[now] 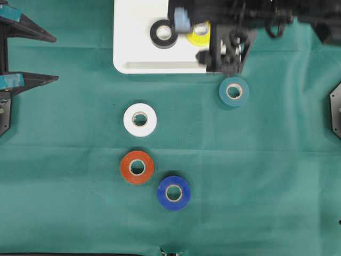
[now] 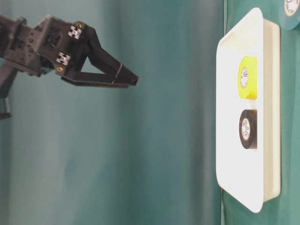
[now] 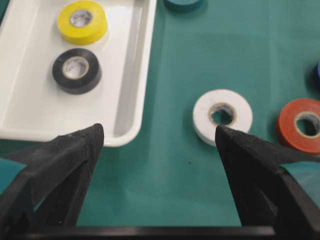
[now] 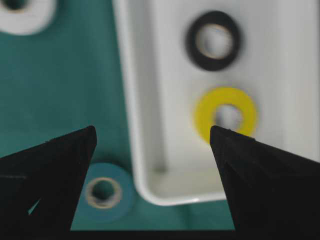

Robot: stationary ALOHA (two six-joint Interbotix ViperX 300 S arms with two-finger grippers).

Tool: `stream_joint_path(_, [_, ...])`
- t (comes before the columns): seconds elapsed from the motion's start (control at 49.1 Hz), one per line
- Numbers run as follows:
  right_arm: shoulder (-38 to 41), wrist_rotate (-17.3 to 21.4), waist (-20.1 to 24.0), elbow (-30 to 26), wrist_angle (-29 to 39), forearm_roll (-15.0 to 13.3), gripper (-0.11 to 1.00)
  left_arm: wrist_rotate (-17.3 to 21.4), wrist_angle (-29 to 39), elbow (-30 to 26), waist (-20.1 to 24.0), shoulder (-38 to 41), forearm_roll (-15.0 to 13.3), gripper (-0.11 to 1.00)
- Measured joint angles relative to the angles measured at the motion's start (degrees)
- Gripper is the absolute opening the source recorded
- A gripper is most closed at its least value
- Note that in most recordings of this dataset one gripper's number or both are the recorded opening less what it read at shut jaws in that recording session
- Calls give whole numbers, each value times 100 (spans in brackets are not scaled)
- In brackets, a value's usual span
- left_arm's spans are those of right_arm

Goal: Pick up the tape from a random location and place it into the white case.

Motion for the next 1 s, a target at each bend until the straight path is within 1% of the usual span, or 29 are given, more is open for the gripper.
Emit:
stream_joint_path(0.163, [0, 325, 466, 9, -9, 0, 90, 0, 0, 0, 0, 0, 0, 98])
stream_joint_path(0.244, [0, 448, 633, 9, -26, -70, 90, 0, 0, 0, 0, 0, -9, 98])
stream_joint_path(0.387, [-9, 563, 659, 9, -18, -255, 90, 0, 0, 0, 0, 0, -9, 98])
stream_joint_path(0.509, [-158, 598, 650, 149, -9, -281, 90, 0, 0, 0, 0, 0, -9, 98])
stream_joint_path(0.672, [-677, 738, 677, 615, -141, -290, 90, 0, 0, 0, 9, 0, -9, 98])
stream_joint_path(0.875, [-1564, 993, 677, 1406, -633, -281, 90, 0, -62, 0, 0, 0, -9, 98])
stream_joint_path(0.997, [-2197, 1081, 668, 1819, -949, -281, 90, 0, -114, 0, 0, 0, -9, 98])
